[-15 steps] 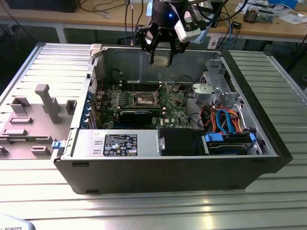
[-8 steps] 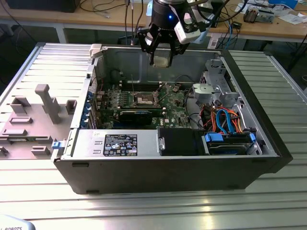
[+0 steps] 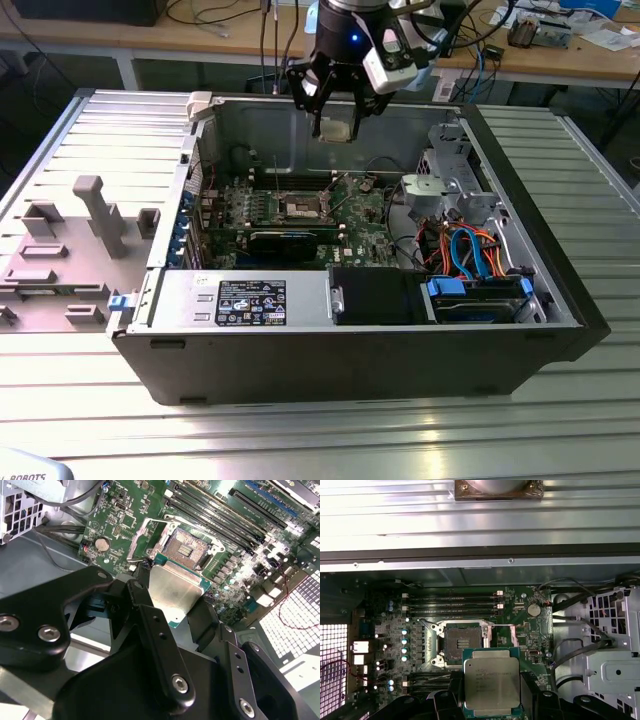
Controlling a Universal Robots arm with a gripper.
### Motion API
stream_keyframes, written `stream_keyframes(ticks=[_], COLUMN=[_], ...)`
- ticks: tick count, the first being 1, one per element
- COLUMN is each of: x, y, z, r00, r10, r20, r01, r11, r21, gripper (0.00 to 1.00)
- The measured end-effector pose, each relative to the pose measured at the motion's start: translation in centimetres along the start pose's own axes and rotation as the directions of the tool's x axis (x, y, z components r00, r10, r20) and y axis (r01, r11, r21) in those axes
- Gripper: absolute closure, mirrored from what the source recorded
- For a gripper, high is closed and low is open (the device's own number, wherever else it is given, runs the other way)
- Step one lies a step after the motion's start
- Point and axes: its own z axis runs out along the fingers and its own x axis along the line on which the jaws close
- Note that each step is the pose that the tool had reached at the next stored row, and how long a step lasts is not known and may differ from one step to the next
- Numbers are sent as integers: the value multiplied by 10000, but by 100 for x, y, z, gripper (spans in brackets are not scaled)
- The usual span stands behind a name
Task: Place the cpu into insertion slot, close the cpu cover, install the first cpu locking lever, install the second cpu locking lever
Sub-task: 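Place the cpu into insertion slot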
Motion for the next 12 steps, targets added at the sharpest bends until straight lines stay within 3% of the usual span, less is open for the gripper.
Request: stream_keyframes(ticks=[12], x=[-1], y=[-4], z=[38], r00=[10000], r10=[0], r20=[0], r01=[0], r11=[10000], r21=[0], gripper=[45])
